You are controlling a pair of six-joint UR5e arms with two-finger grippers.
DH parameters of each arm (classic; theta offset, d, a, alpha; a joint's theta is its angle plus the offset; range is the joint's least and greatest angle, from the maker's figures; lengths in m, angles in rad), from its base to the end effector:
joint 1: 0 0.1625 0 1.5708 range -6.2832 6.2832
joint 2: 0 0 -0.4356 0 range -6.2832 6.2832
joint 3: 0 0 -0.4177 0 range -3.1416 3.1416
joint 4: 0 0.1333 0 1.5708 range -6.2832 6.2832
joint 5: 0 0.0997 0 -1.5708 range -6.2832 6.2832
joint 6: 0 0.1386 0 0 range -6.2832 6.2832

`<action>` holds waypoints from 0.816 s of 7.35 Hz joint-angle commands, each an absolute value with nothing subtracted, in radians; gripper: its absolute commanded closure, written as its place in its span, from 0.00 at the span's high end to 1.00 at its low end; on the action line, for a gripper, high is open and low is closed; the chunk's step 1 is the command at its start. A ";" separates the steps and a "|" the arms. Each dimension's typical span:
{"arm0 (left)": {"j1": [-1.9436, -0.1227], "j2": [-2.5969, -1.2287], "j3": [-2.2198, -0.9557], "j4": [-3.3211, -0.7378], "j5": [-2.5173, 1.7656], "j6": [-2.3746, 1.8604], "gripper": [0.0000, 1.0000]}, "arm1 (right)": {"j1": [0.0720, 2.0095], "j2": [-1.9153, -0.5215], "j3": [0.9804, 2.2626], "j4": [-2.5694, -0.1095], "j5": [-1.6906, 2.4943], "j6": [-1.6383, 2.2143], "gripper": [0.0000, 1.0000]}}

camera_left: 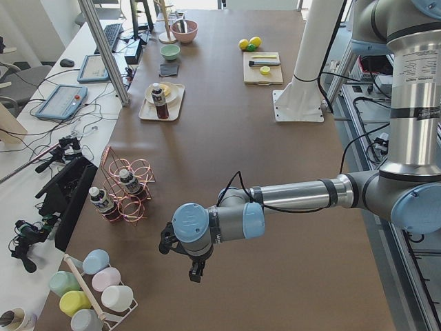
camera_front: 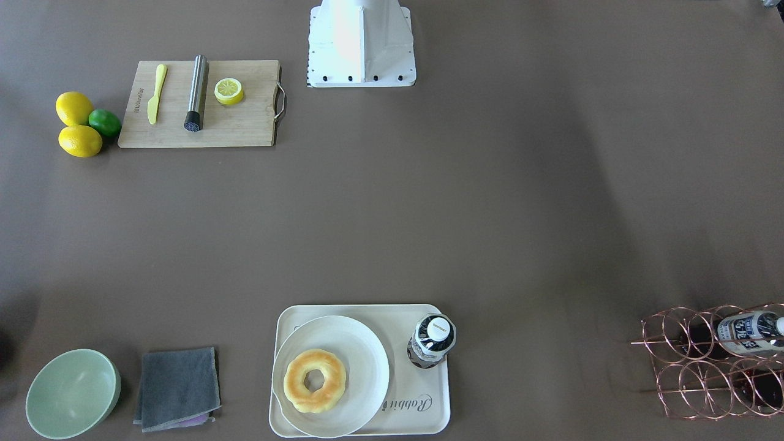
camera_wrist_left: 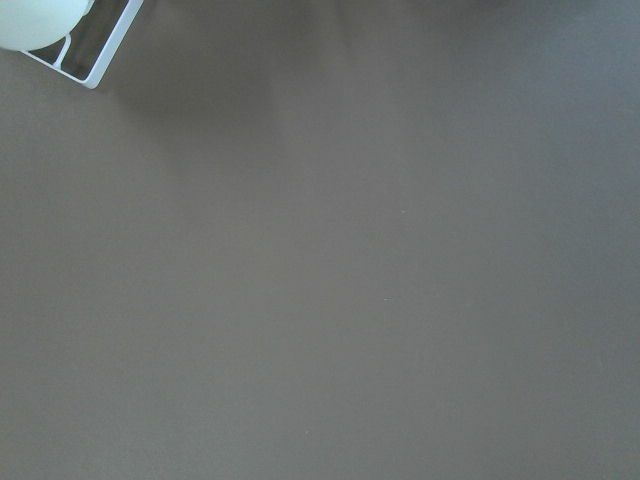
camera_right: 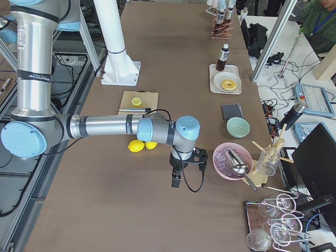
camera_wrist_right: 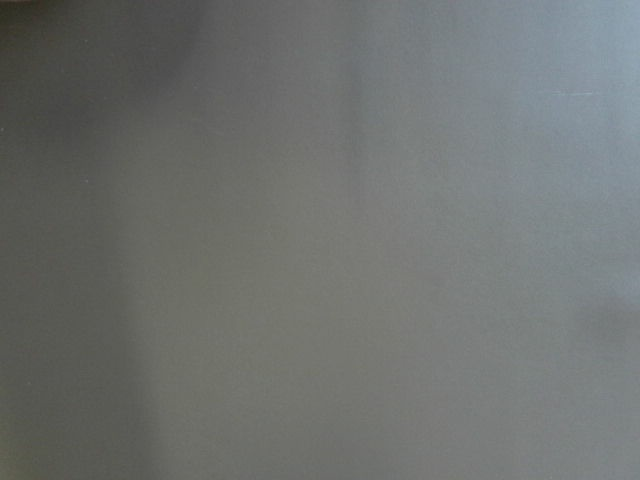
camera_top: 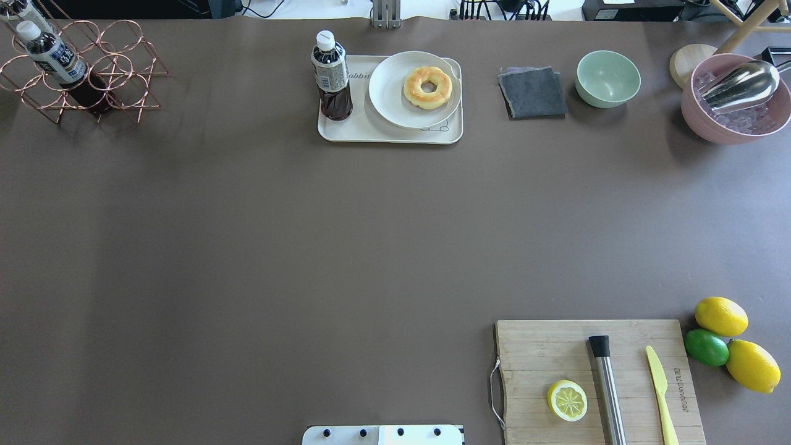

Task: Place donut on tray

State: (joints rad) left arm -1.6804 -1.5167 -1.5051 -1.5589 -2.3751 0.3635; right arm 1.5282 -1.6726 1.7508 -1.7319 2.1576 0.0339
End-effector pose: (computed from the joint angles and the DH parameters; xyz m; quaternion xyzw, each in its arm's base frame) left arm -0.0855 -0.4708 0.7558 0.0327 0.3939 0.0907 0.9141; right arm 0.0368 -0.4639 0.6865 -0.0507 -0.2872 0.0078 0.9565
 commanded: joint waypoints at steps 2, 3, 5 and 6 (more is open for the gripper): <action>-1.683 -1.529 -1.512 -1.560 -2.375 0.361 0.99 | 1.558 -1.672 1.741 -1.730 2.160 0.031 1.00; -1.683 -1.534 -1.516 -1.560 -2.375 0.356 0.99 | 1.568 -1.674 1.738 -1.730 2.166 0.029 1.00; -1.677 -1.534 -1.540 -1.562 -2.372 0.240 0.99 | 1.575 -1.675 1.721 -1.709 2.171 0.029 1.00; -1.675 -1.535 -1.546 -1.562 -2.372 0.220 0.99 | 1.577 -1.675 1.710 -1.686 2.181 0.031 1.00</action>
